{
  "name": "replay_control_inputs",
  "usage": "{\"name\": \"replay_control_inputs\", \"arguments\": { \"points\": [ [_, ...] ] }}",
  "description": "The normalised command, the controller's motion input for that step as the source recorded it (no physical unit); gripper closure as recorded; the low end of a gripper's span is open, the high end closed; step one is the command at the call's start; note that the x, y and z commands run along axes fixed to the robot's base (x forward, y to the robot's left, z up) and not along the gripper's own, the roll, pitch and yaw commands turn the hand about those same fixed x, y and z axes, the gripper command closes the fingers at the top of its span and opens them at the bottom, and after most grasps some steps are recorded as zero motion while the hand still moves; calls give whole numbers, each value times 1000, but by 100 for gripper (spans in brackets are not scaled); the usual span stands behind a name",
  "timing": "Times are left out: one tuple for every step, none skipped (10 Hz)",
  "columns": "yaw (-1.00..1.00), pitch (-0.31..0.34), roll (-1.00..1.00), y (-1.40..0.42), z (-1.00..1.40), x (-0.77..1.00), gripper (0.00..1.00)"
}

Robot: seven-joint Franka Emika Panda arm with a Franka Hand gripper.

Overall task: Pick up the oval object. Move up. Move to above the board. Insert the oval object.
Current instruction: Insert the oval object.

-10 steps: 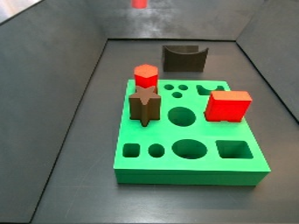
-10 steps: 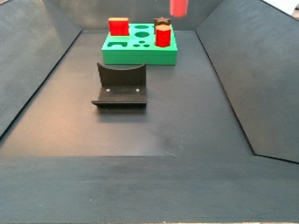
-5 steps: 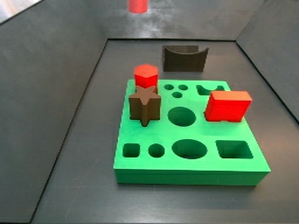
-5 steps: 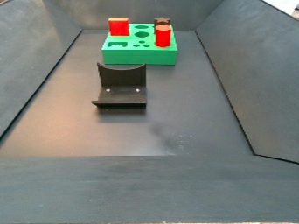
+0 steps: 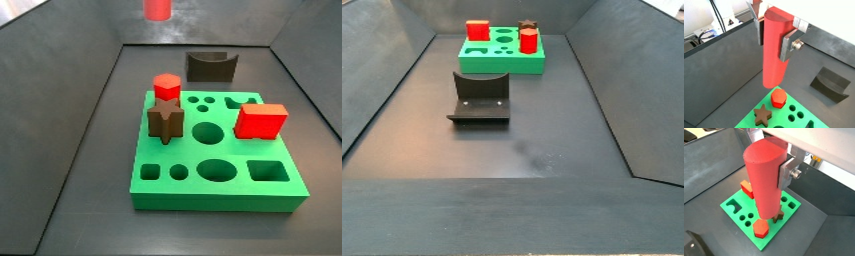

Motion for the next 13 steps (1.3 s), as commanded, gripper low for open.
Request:
{"name": "replay_control_inputs", "arguments": {
  "points": [
    [0, 0, 0, -57, 0, 0, 100],
    [-783, -91, -10, -31, -9, -226, 100],
    [-1000, 0, 0, 0, -126, 0, 100],
    [-1000, 0, 0, 0, -129, 0, 100],
    [-1000, -6, 0, 0, -140, 0, 100],
    [-1000, -33, 0, 0, -177, 0, 100],
    [-946, -106, 0, -106, -437, 49, 100],
    [-903, -133, 0, -160, -414, 40, 100],
    [-914, -136, -29, -143, -314, 11, 100],
    [-937, -139, -73, -111, -211, 0, 100],
    [-954, -137, -101, -89, -146, 0, 100],
    [-966, -124, -101, -86, -123, 0, 100],
    [-1000, 0, 0, -103, -120, 0, 100]
  ]
}}
